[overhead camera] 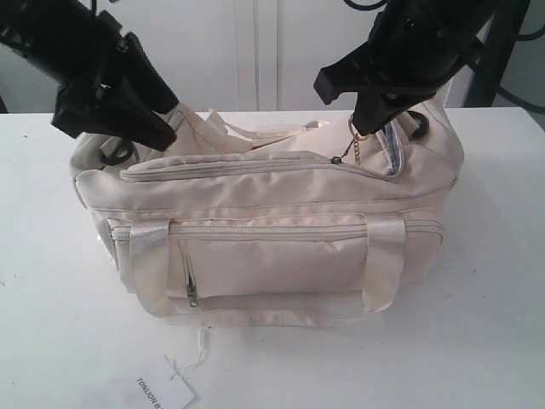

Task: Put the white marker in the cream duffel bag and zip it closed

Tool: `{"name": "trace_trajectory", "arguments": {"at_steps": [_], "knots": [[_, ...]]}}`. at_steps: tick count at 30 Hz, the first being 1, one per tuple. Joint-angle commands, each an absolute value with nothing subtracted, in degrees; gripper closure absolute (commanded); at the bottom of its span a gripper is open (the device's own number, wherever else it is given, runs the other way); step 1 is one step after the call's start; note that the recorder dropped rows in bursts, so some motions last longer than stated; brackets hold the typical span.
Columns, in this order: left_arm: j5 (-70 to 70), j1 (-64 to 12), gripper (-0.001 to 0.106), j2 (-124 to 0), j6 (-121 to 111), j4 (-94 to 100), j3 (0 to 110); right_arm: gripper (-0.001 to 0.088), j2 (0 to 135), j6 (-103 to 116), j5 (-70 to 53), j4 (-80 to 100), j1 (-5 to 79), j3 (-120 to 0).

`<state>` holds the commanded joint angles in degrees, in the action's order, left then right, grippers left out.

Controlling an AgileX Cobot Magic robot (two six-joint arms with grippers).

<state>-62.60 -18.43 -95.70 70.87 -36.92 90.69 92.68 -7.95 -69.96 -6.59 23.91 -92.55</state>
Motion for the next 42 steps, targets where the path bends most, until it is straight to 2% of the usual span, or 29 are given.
{"name": "trace_trajectory", "arguments": {"at_steps": [12,14,16,22,23,42], "knots": [[-61.68,-22.40,0.041,-102.36,73.50,-37.08,90.69,0.0868,92.68,-7.95,-69.96,-7.06,23.91,-92.55],[-61.89,-22.40,0.044,-103.25,73.50,-37.08,90.69,0.0868,92.68,-7.95,-69.96,-7.06,23.91,-92.55],[-62.01,-22.40,0.054,-103.68,73.50,-36.89,90.69,0.0868,92.68,-7.95,-69.96,-7.06,23.91,-92.55],[-62.11,-22.40,0.103,-103.66,73.50,-36.45,90.69,0.0868,92.68,-7.95,-69.96,-5.09,23.91,-92.55],[-62.11,-22.40,0.105,-103.66,73.59,-35.96,90.69,0.0868,92.68,-7.95,-69.96,-4.20,23.91,-92.55],[-63.14,-22.40,0.105,-103.66,73.30,-28.91,90.69,0.0868,92.68,-2.23,-69.96,16.44,23.91,-92.55]]}}
